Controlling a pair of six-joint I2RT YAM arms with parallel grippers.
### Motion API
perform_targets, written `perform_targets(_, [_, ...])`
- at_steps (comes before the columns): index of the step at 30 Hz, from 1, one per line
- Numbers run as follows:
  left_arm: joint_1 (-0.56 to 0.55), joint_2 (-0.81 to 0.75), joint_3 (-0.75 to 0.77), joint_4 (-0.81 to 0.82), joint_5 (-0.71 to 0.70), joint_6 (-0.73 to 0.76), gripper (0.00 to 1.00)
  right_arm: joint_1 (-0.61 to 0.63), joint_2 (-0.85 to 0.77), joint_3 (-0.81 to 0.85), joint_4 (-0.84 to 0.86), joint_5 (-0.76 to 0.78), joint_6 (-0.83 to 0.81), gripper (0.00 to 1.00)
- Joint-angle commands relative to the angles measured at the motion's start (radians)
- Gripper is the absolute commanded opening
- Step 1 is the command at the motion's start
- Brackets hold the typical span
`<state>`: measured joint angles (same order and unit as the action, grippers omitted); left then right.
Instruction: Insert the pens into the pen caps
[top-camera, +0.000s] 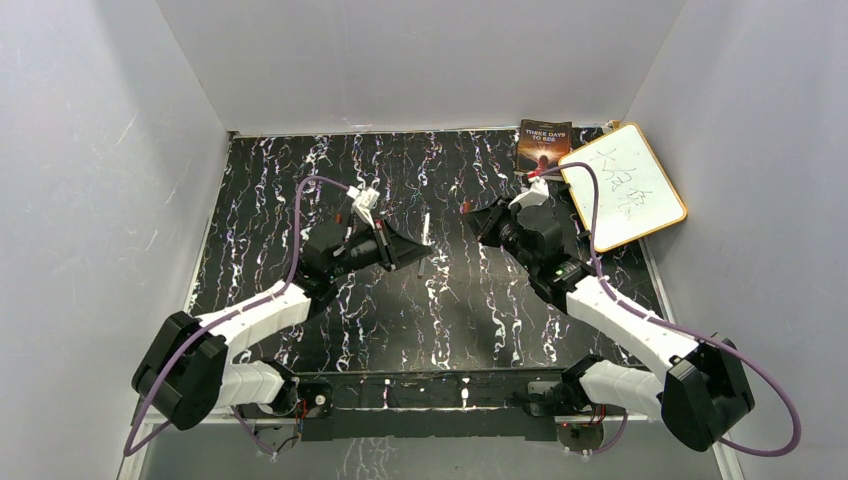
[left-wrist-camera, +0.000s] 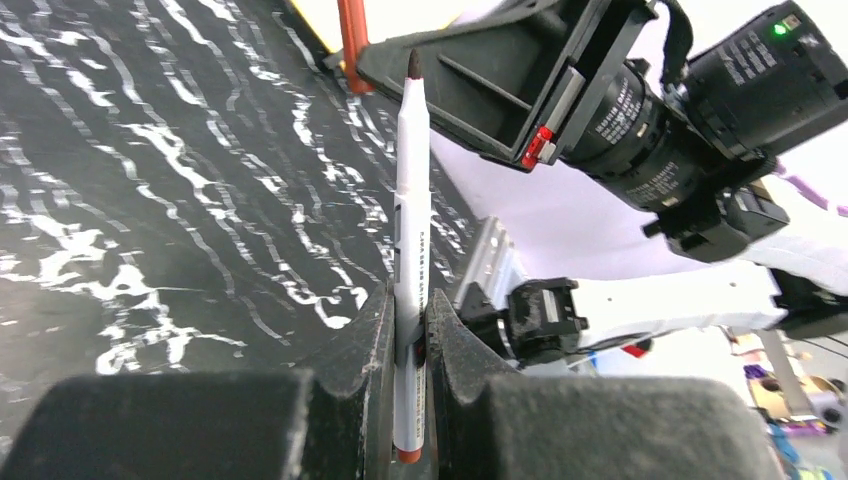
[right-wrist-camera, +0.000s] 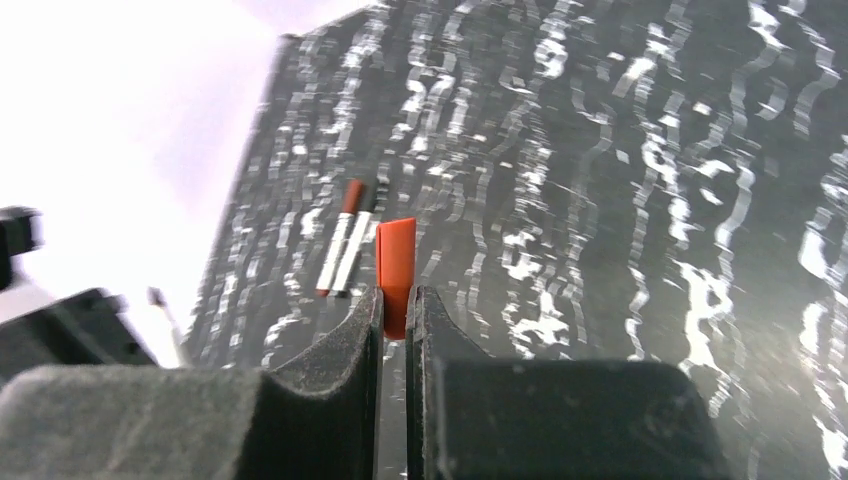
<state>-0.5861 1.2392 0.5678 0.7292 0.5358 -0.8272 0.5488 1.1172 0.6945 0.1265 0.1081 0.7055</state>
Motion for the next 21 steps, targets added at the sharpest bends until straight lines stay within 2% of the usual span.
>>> perform_targets(1, [-0.059, -0.053, 0.001, 0.161, 0.021, -0.078, 0.0, -0.001, -0.041, 0.004, 0.262, -0.19, -0.049, 0.0])
perform_targets(6, [-0.124, -0.051, -0.008, 0.227, 0.012, -0.086, 0.0, -0.001, -0.035, 0.045, 0.318, -0.247, -0.037, 0.0])
perform_targets(15, [-0.131, -0.042, -0.034, 0.34, -0.032, -0.141, 0.0, -0.005, -0.062, 0.069, 0.373, -0.261, -0.007, 0.0])
perform_targets(21, [-0.132, -0.031, -0.027, 0.357, -0.042, -0.143, 0.0, -0.006, -0.079, 0.092, 0.388, -0.28, 0.025, 0.0])
